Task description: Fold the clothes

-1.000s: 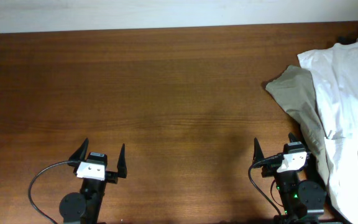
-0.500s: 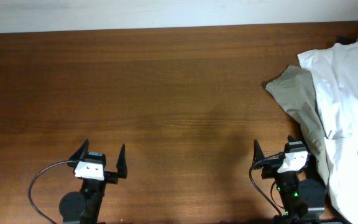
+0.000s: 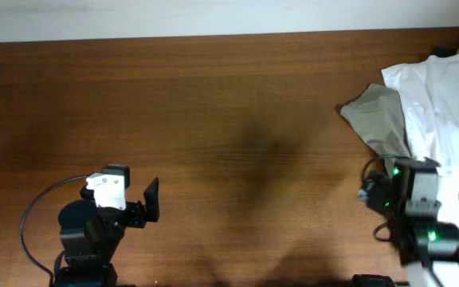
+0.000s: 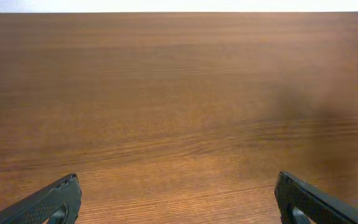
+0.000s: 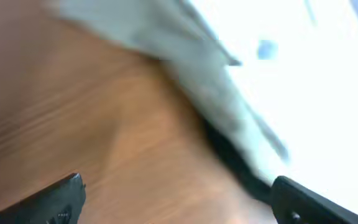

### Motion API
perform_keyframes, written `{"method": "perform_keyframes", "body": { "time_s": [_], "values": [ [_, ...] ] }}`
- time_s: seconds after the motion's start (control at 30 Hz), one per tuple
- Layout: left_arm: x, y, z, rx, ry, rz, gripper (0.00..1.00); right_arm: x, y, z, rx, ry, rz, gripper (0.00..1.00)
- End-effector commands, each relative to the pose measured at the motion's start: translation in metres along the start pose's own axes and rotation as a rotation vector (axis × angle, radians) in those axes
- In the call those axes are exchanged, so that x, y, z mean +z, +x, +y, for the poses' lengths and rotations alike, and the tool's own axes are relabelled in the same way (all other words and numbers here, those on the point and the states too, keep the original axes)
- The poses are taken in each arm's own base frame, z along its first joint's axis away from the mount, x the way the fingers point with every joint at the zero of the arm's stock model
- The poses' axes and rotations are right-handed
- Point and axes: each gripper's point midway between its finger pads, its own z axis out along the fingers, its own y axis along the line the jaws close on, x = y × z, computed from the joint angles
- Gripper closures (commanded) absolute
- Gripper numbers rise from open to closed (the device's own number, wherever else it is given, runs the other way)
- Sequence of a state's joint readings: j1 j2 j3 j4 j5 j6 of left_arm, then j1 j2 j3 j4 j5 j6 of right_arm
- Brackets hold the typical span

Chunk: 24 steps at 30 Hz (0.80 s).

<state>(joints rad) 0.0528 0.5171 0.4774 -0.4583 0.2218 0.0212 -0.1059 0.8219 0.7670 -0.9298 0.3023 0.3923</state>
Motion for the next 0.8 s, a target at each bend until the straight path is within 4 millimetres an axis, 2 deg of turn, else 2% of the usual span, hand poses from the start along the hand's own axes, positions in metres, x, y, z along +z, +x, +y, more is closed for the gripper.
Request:
{"method": "perform_keyframes", "body": {
  "time_s": [0.0,0.13,0.23,0.27,0.3,0.43,0.53,0.63,0.77],
  "values": [
    [-0.004,-0.009,-0.007,-0.003,0.038,-0.022,0.01,0.033,0.006,-0.070,0.244,0.335,0.108,0.01],
    [-0.004,-0.009,-0.009,-0.002,0.051,-0.022,0.01,0.075,0.040,-0.107,0.471,0.378,0.347,0.01],
    [-0.004,-0.009,-0.009,-0.003,0.051,-0.021,0.01,0.090,0.054,-0.116,0.561,0.362,0.426,0.05],
    [-0.004,-0.009,-0.009,-0.003,0.051,-0.021,0.01,0.094,0.056,-0.117,0.564,0.367,0.440,0.12],
    [-0.004,-0.009,-0.009,-0.003,0.051,-0.021,0.01,0.094,0.055,-0.117,0.565,0.366,0.437,0.15],
    [-0.004,-0.009,-0.009,-0.003,0.051,-0.021,0.01,0.098,0.040,-0.114,0.578,0.328,0.389,0.16],
    [-0.004,-0.009,-0.009,-0.003,0.050,-0.021,0.01,0.090,0.014,-0.116,0.557,0.317,0.349,0.16],
    [-0.004,-0.009,-0.009,-0.003,0.050,-0.021,0.01,0.091,0.009,-0.117,0.559,0.314,0.334,0.16],
    [-0.004,-0.009,-0.009,-0.002,0.050,-0.021,0.01,0.089,0.026,-0.116,0.548,0.327,0.391,0.16]
  ]
}}
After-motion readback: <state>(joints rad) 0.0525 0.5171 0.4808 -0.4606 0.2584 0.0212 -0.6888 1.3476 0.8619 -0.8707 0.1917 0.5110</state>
